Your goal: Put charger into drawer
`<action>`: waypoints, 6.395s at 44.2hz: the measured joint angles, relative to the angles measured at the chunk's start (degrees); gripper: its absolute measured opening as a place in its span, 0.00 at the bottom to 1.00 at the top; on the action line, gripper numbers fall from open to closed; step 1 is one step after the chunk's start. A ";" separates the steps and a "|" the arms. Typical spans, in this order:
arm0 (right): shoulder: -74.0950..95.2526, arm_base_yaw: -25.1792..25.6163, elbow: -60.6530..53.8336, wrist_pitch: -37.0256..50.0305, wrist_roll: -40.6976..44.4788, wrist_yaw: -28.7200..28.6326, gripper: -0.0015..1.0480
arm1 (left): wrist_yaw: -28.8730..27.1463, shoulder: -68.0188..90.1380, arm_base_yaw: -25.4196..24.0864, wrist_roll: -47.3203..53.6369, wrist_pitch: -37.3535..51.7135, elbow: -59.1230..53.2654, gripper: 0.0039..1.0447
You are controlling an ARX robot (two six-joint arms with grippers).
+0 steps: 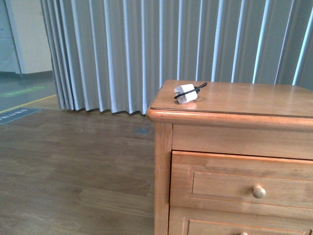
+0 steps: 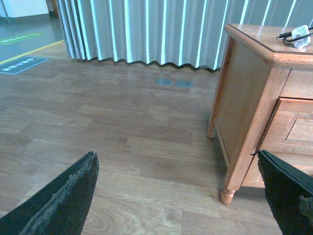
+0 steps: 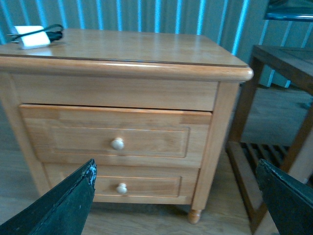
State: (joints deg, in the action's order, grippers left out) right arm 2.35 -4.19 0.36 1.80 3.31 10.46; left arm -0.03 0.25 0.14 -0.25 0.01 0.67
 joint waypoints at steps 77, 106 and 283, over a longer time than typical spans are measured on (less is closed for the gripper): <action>124.74 -4.72 48.35 55.56 1.33 3.17 0.92 | 0.00 -0.02 0.00 0.00 0.02 0.00 0.94; 124.85 -6.01 49.44 54.10 -0.17 3.87 0.90 | 0.00 0.00 0.00 0.00 0.02 0.00 0.94; -0.92 15.65 -0.02 -0.57 -3.54 -21.70 0.92 | -2.49 57.11 16.37 -1.57 37.62 19.45 0.94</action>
State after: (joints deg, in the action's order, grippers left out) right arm 1.43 11.46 0.34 1.23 -0.23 -11.25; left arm -2.52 57.36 16.51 -1.83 37.63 20.12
